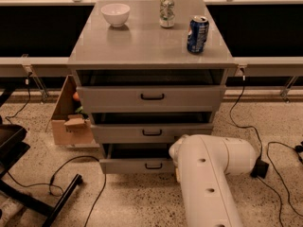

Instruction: Open bottom drawer

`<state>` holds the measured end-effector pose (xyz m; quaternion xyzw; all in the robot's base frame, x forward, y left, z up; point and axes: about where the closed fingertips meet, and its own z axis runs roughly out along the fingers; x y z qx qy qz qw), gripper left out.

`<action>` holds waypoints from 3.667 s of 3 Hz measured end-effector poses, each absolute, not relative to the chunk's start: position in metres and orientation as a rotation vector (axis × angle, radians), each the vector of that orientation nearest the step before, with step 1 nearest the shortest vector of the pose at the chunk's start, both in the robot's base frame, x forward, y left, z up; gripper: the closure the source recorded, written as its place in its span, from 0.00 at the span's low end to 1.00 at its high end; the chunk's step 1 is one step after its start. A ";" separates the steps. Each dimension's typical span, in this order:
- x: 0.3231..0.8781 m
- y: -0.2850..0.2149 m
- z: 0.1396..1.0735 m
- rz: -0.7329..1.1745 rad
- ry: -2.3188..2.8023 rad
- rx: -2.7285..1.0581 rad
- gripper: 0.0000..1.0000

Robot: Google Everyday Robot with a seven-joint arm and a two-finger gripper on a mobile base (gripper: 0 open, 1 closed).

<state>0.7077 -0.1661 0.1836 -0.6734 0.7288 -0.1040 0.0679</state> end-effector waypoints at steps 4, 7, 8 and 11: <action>0.607 -0.150 0.195 -0.342 2.309 -2.230 0.73; 0.560 -0.163 0.202 -0.328 2.403 -2.158 1.00; 0.556 -0.163 0.202 -0.327 2.416 -2.147 1.00; 0.531 -0.172 0.209 -0.300 2.494 -2.056 1.00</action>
Offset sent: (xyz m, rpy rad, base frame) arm -0.1231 0.0174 -0.0303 -0.1041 0.2583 0.0044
